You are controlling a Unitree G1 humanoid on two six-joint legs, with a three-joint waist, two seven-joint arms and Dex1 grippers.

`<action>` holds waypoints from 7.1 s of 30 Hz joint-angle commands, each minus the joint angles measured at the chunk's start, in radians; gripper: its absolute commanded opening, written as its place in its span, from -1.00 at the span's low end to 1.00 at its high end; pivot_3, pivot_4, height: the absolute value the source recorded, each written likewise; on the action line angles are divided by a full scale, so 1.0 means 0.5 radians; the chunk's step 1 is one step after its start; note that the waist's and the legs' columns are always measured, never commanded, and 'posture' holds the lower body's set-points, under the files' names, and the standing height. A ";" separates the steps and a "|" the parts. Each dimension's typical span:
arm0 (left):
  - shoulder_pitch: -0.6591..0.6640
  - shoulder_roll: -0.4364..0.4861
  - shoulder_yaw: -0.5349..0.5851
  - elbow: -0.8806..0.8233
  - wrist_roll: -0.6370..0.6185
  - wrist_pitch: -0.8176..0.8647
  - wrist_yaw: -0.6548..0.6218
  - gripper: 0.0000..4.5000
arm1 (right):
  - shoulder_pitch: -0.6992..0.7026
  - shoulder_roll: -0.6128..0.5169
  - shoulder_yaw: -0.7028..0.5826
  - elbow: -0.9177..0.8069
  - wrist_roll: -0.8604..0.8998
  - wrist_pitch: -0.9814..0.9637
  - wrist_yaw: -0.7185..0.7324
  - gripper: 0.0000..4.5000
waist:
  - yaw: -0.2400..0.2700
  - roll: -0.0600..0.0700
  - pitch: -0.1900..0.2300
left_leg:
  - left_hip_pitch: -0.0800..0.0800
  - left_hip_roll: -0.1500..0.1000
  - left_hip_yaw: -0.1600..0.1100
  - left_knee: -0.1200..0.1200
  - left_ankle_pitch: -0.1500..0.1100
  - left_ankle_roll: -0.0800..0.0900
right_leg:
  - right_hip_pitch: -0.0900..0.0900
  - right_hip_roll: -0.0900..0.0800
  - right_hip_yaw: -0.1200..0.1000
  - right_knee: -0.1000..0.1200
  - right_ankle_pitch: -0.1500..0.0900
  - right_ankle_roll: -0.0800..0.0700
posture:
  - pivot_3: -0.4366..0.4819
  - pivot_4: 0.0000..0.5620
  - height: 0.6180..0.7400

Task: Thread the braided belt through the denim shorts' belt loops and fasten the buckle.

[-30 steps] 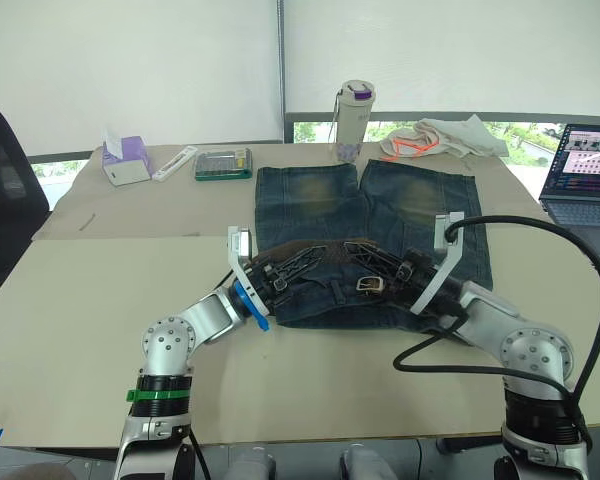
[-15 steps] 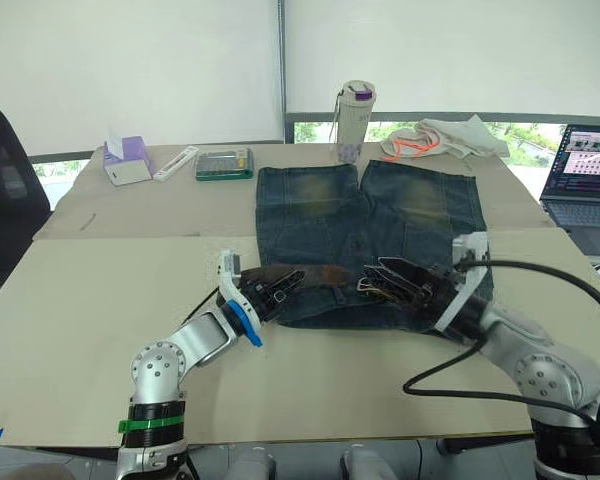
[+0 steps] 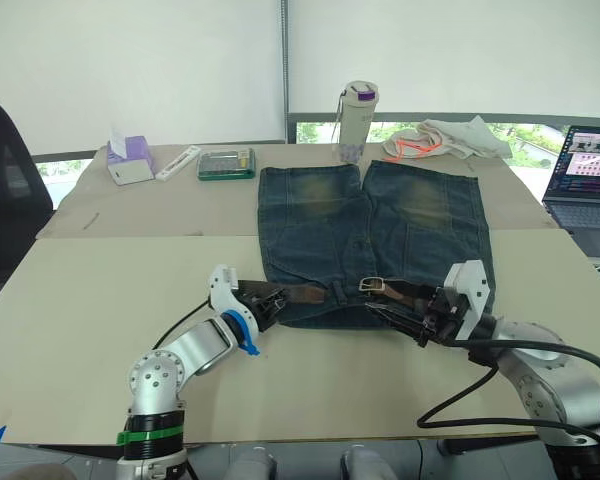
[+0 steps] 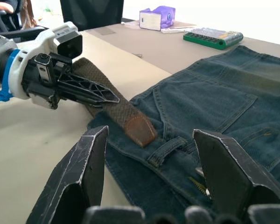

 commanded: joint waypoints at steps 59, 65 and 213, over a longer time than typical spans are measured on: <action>-0.221 -0.503 -0.021 0.624 0.491 0.064 -0.329 -1.00 | -0.401 0.597 -0.090 0.157 0.234 1.436 -0.966 0.43 | 0.035 0.012 -0.014 | -0.003 -0.006 0.004 0.004 0.002 -0.003 | 0.003 -0.002 -0.002 -0.002 0.001 0.003 | -0.05 -0.47 1.00; -0.201 -0.514 -0.012 0.606 0.509 0.082 -0.334 -1.00 | -0.424 0.565 -0.092 0.187 0.132 1.420 -1.003 0.43 | 0.028 0.012 -0.014 | -0.003 -0.006 0.004 0.004 0.002 -0.003 | 0.003 -0.002 -0.002 -0.002 0.000 0.003 | -0.05 -0.47 1.00; -0.242 -0.108 -0.019 0.403 -0.174 -0.301 -0.510 -1.00 | -0.163 -0.301 0.389 0.026 -0.058 0.191 -0.971 0.72 | -0.020 -0.004 0.000 | -0.006 0.001 0.004 -0.013 0.008 -0.011 | -0.002 0.003 -0.002 -0.016 -0.009 0.016 | -0.05 -0.47 1.00</action>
